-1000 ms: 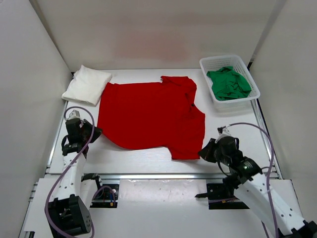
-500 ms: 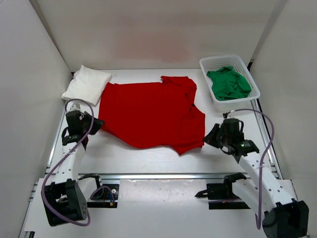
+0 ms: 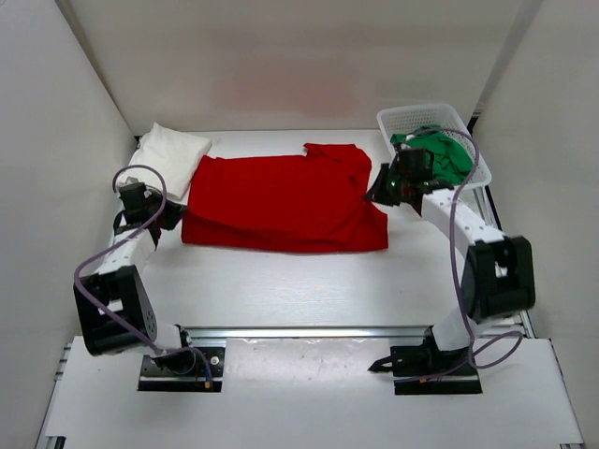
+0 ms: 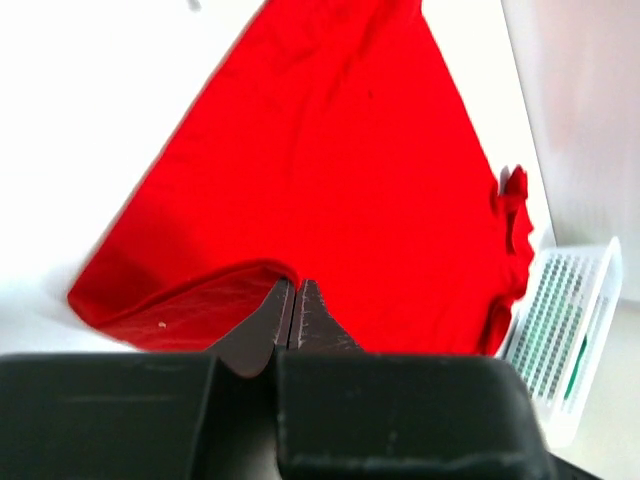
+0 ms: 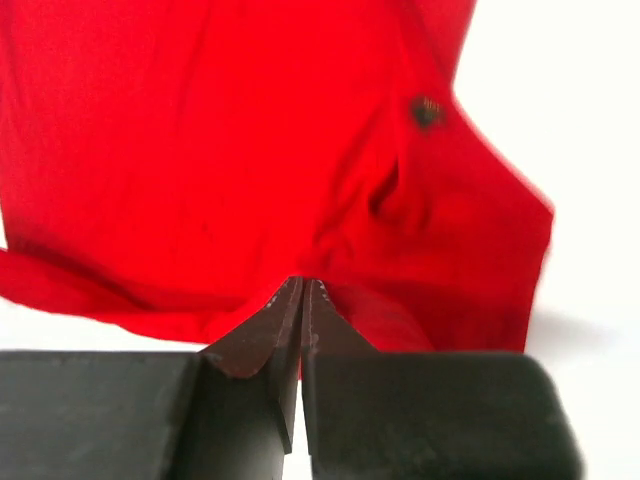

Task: Fold and stack the t-shirts
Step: Fold the flattened tshirt in 1/3 of the way

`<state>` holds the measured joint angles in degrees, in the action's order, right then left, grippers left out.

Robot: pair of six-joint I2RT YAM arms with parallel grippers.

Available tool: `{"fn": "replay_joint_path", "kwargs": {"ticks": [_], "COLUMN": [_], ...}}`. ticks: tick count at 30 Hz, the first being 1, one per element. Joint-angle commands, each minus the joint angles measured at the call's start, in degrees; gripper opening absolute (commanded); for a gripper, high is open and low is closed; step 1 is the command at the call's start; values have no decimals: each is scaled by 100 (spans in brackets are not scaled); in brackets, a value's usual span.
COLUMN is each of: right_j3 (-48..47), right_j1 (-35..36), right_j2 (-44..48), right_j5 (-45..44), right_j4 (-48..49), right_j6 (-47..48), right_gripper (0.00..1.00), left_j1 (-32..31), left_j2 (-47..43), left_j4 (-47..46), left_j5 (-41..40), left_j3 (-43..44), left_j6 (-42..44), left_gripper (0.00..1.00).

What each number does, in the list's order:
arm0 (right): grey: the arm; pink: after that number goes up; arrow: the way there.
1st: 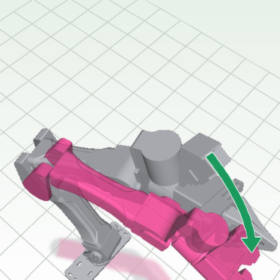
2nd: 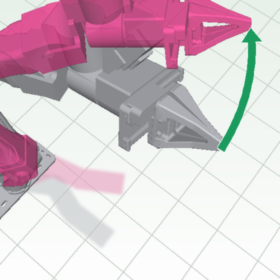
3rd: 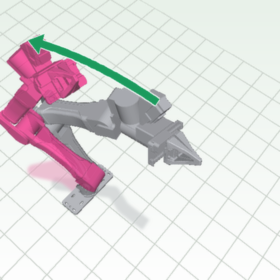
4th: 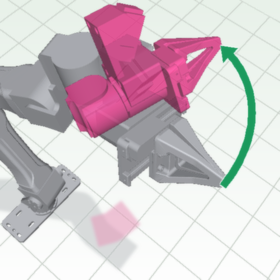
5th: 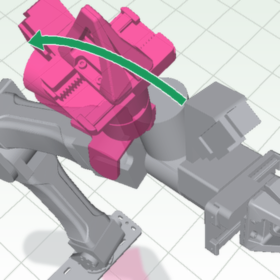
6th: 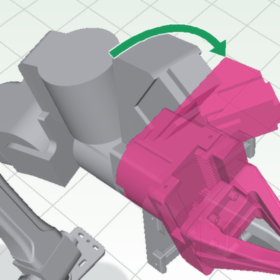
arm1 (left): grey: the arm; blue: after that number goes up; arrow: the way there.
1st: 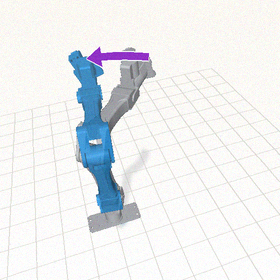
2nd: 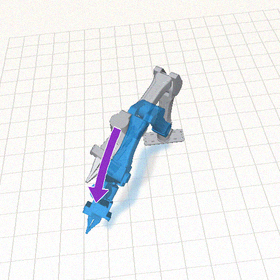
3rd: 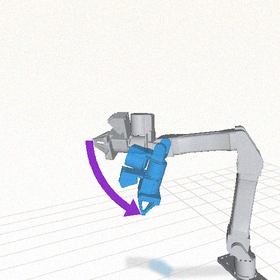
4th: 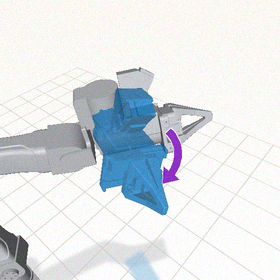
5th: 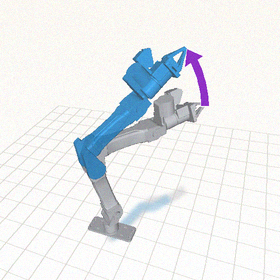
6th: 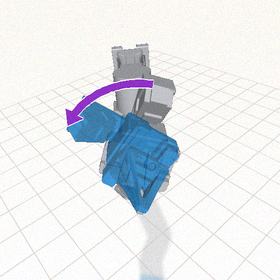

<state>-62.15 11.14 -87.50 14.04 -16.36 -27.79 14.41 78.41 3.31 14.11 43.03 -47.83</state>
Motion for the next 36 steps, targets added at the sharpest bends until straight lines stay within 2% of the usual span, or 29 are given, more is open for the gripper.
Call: {"fn": "replay_joint_path", "kwargs": {"ticks": [1, 9, 13, 16, 17, 19, 21, 23, 26, 30, 36], "right_j3": [-1014, -2915, -3601, -3804, -3892, -3936, -3875, -3298, -1649, 67, 1853], "right_j1": [-41, -112, -147, -199, -200, -235, -226, -200, 106, 415, 530], "right_j2": [-712, -2497, -2991, -3000, -2983, -2913, -2781, -2274, -1151, 99, 1287], "right_j5": [55, 72, 107, 160, 151, 178, 134, 47, -190, -271, -156], "right_j4": [72, -526, -807, -772, -807, -869, -947, -809, 94, 799, 1372], "right_j6": [291, 503, 529, 494, 485, 459, 520, 477, 345, 257, 81], "right_gripper": [0, 1, 1, 3, 4, 10, 31, 40, 44, 43, 44], "left_j1": [17, 35, 44, -9, -35, -35, -44, 0, 105, 211, 351], "left_j2": [322, 1536, 1467, 1195, 1150, 827, 483, 141, -237, -178, 103], "left_j4": [-200, -76, -155, 2, 46, 152, 91, 91, 12, -50, -497], "left_j5": [-268, -225, -233, -294, -286, -242, -172, -128, -223, -137, -13], "left_j3": [548, 1181, 1182, 1173, 1156, 981, 621, 42, -600, -901, -1279], "left_j6": [-95, 64, 169, 389, 467, 529, 469, 451, 424, 363, 21], "left_gripper": [0, 2, 19, 39, 41, 43, 42, 39, 34, 41, 48]}}
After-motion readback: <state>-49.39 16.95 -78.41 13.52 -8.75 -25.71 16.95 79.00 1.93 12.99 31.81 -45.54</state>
